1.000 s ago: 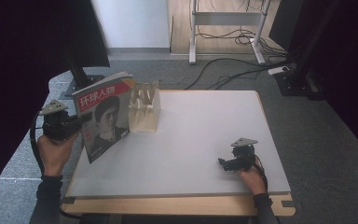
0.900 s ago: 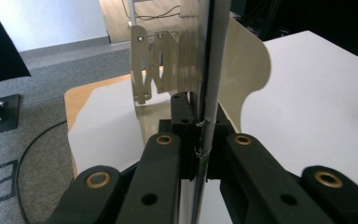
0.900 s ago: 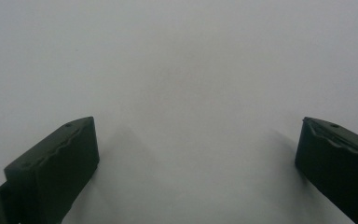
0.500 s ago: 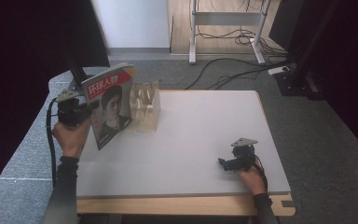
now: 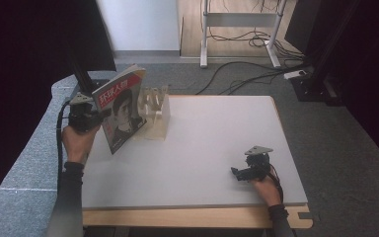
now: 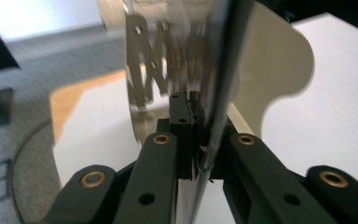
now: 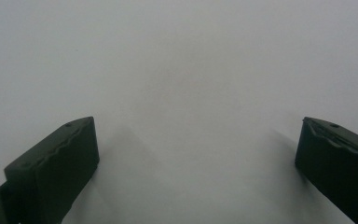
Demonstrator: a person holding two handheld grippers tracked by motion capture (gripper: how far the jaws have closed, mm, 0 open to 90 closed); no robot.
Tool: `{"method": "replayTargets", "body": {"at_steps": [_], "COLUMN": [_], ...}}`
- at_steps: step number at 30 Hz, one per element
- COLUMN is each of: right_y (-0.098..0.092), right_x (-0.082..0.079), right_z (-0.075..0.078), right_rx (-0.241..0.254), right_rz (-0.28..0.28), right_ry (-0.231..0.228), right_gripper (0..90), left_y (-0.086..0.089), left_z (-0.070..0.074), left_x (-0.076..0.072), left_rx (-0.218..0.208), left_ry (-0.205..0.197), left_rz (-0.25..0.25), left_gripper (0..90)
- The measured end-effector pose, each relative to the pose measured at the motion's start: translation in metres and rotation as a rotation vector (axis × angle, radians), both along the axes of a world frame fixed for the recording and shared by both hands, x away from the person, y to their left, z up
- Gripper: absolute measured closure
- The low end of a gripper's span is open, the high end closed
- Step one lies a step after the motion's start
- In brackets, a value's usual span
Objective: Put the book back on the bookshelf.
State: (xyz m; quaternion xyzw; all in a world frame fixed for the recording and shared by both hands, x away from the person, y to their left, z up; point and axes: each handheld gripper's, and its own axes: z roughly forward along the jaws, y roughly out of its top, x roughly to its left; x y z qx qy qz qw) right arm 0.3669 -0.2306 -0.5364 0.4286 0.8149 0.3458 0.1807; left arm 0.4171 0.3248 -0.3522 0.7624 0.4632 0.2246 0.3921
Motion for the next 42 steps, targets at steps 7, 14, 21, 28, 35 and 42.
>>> {"method": "replayTargets", "body": {"at_steps": [7,14,21,28,35,42], "right_y": [0.000,0.000,0.000,0.000,0.000,0.000], "right_x": [0.000,0.000,0.000,0.000,0.000,0.000], "right_z": [0.000,0.000,0.000,0.000,0.000,0.000], "right_rx": [0.000,0.000,0.000,0.000,0.000,-0.001], "right_rz": [0.001,0.002,0.000,0.002,0.002,0.003], "right_ry": [0.000,0.000,0.000,0.000,0.000,-0.001], "right_gripper": [0.0,0.0,0.0,0.0,0.0,0.0], "left_y": [0.009,0.015,0.003,0.003,0.012,0.015], "left_z": [0.001,-0.005,-0.013,-0.021,-0.023,-0.022], "left_x": [-0.002,-0.002,0.011,0.016,0.015,0.011], "left_rx": [0.038,-0.090,-0.115,-0.067,-0.076,-0.058], "left_ry": [0.089,0.021,-0.035,-0.054,-0.064,-0.077], "left_rz": [-0.001,0.040,0.077,0.101,0.113,0.121], "left_gripper": [85.6,87.3,87.1,86.2,77.0,52.1]}}
